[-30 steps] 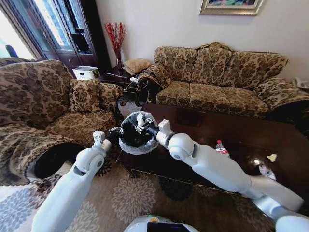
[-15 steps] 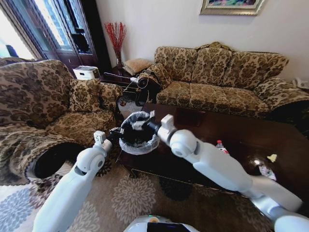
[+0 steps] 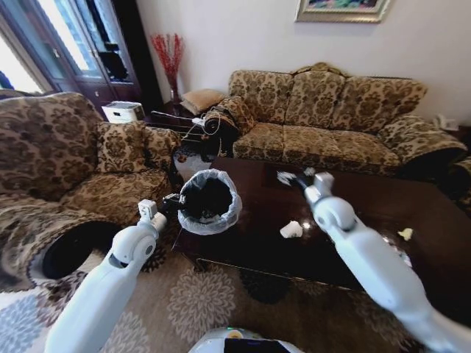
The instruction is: Move to the front of the table and place the trash on the table into the trash bin.
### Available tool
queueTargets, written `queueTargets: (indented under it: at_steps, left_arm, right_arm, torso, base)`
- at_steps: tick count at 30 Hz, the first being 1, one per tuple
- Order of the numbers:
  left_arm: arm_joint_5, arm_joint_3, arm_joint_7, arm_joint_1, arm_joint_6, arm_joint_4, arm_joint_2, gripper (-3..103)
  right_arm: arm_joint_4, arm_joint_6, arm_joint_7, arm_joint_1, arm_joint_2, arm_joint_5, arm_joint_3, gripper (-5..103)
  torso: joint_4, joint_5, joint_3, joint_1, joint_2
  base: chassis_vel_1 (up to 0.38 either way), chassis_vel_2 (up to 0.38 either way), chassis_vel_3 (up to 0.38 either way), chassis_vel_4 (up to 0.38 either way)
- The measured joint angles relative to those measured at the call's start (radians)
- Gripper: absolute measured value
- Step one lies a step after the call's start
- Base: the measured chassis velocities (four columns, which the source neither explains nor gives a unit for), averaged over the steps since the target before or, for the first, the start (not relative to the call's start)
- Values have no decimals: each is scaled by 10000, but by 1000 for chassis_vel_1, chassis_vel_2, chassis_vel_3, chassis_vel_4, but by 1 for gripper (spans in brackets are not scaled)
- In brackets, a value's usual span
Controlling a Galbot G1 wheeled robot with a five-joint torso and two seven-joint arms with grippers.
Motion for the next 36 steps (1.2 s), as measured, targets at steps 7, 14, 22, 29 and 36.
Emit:
queueTargets:
  at_steps: [7,14,22,29,36]
  left_arm:
    - [13,-42,-40,27,-179,-5,12,1]
    - [-23,-17,-134,167,-272,-204,-57,1]
    - [-31,4,-156,220,-264,-395,-71,1]
    - [-174,18,-133,252,-215,-415,-86,1]
    - [-195,29,-124,254,-207,-331,-103,1]
  right_arm:
    - [-492,379,-377,-1453,1643,-342,319,100]
    - [-1851,634,-1095,-879,2440,-825,-582,100]
    - [-2884,834,-880,-58,3087,-755,-1329,100]
    - [-3610,891,66,389,3471,-421,-1436,100]
    - [-3922,907,34,541,3489,-332,-1452,77]
  torso:
    - [1,-5,-2,-4,1]
    - [-1,-5,-1,0,0]
    - [7,-10,0,-1,1]
    - [3,-6,0,0,0]
    - [4,-7,-1,-2,1]
  base:
    - [-91,-110,-97,-90]
    - [-83,-76,-72,-88]
    - [0,0,0,0]
    - [0,0,0,0]
    - [0,0,0,0]
